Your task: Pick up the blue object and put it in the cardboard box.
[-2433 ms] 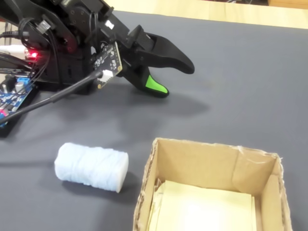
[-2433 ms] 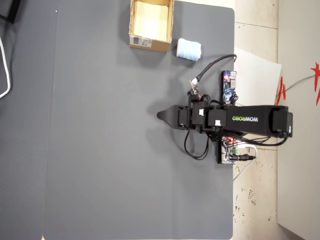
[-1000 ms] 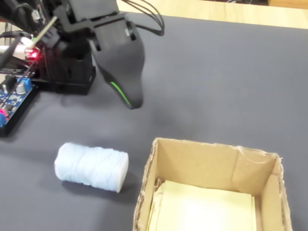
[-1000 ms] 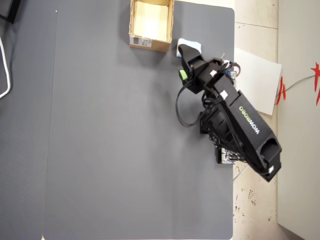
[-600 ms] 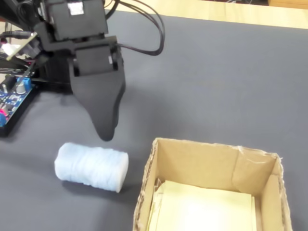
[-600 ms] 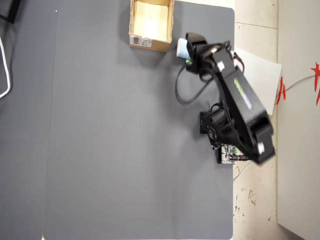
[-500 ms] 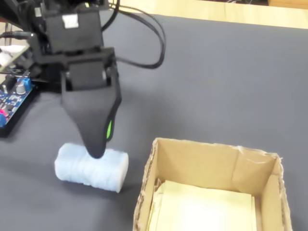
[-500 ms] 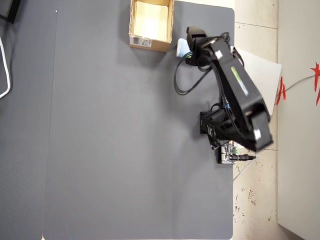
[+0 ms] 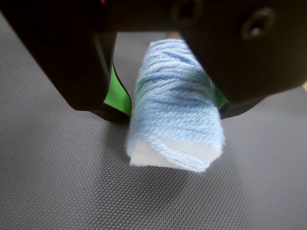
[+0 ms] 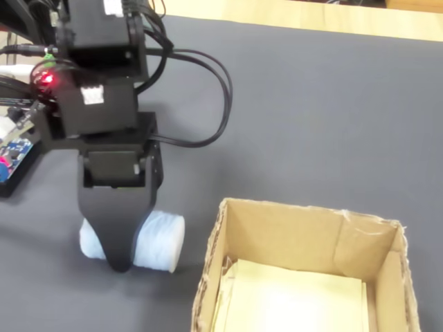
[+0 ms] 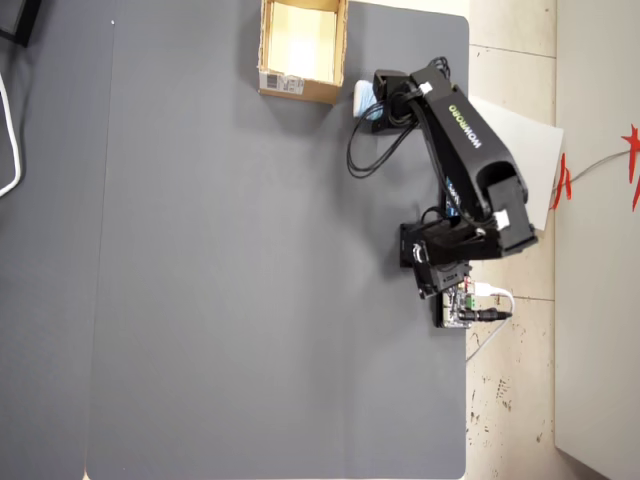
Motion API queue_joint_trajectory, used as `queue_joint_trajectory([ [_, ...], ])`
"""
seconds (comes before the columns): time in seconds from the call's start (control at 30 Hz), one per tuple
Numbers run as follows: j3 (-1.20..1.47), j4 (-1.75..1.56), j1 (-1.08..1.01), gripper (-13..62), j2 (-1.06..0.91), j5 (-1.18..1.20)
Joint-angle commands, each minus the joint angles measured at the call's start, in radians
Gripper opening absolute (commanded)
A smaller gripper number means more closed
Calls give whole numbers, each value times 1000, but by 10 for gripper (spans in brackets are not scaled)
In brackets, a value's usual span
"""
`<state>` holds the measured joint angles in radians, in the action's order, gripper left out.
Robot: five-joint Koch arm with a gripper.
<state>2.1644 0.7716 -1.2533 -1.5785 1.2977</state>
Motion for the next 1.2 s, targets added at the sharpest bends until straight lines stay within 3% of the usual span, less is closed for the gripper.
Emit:
queue_joint_trajectory([
  [0.0, -21, -51, -14, 296, 25, -3],
  [0.07, -21, -72, -15, 293, 35, -2],
  [0.2, -8, -141, -25, 216, 15, 3],
  [0.8, 224, -502, -18, 214, -360, 198],
  [1.17, 210, -641, 40, 215, -485, 199],
])
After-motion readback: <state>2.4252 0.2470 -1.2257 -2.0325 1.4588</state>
